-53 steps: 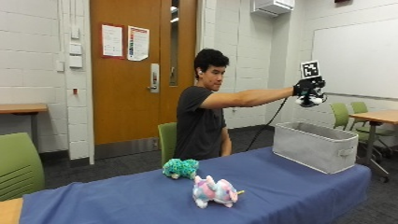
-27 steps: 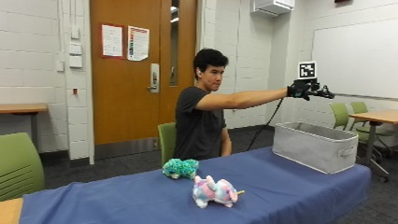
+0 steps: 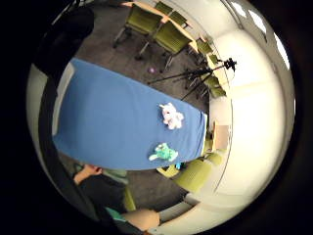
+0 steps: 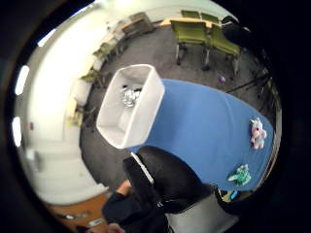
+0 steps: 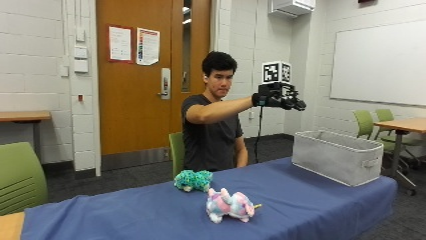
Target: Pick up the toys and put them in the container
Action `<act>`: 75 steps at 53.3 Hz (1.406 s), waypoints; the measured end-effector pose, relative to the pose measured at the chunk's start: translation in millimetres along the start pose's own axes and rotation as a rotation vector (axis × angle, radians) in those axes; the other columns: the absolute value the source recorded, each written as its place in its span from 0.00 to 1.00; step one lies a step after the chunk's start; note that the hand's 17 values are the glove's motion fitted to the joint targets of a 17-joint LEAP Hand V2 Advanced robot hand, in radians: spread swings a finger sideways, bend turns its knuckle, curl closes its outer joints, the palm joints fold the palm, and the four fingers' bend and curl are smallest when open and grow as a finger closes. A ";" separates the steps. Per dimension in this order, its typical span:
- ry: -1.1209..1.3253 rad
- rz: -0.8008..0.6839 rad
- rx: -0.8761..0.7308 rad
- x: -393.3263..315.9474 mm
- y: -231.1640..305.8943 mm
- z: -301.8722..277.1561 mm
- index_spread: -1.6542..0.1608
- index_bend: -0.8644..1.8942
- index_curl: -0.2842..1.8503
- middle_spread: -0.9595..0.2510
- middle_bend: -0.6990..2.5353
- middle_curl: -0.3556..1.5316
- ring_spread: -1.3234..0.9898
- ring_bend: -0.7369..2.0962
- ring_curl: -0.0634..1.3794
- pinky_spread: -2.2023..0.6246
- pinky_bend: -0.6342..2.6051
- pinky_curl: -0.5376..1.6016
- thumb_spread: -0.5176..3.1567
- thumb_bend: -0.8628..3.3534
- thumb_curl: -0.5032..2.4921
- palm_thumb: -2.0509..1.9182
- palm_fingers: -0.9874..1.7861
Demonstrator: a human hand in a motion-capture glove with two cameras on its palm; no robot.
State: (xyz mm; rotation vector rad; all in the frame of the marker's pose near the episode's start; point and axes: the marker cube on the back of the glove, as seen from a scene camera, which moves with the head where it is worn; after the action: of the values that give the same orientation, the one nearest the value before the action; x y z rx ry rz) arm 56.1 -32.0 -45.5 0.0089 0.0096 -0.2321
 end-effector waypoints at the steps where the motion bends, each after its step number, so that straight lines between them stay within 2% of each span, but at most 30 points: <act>1: 0.017 0.064 -0.001 9.0 2.8 1.6 0.79 0.38 0.38 0.72 0.34 0.41 0.46 0.48 0.23 0.73 0.41 0.40 0.41 0.18 0.26 0.49 0.39; 3: 0.049 0.167 0.001 26.1 8.6 4.8 0.79 0.38 0.38 0.72 0.34 0.41 0.46 0.49 0.23 0.73 0.41 0.40 0.41 0.18 0.26 0.49 0.39; 5: 0.053 0.205 0.001 42.2 17.7 7.2 0.79 0.38 0.38 0.72 0.34 0.41 0.46 0.48 0.23 0.73 0.41 0.40 0.41 0.18 0.26 0.49 0.39; 23: 0.079 0.396 -0.003 159.1 142.6 30.5 0.78 0.38 0.37 0.71 0.33 0.41 0.45 0.48 0.23 0.73 0.39 0.40 0.39 0.18 0.24 0.48 0.40; 30: 0.047 0.441 0.000 189.1 173.2 56.1 0.78 0.38 0.37 0.71 0.33 0.41 0.45 0.48 0.22 0.73 0.38 0.40 0.39 0.18 0.23 0.48 0.41; 56: -0.107 0.518 -0.181 242.9 234.3 226.1 0.77 0.39 0.38 0.71 0.31 0.41 0.43 0.44 0.20 0.73 0.38 0.41 0.38 0.18 0.23 0.48 0.41; 75: -0.053 0.564 -0.256 253.0 258.3 271.6 0.75 0.42 0.39 0.70 0.28 0.40 0.42 0.40 0.19 0.74 0.36 0.41 0.38 0.18 0.23 0.48 0.41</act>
State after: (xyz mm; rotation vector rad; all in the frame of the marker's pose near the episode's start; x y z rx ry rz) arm 364.0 158.5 225.4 -0.2465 -0.0159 0.3336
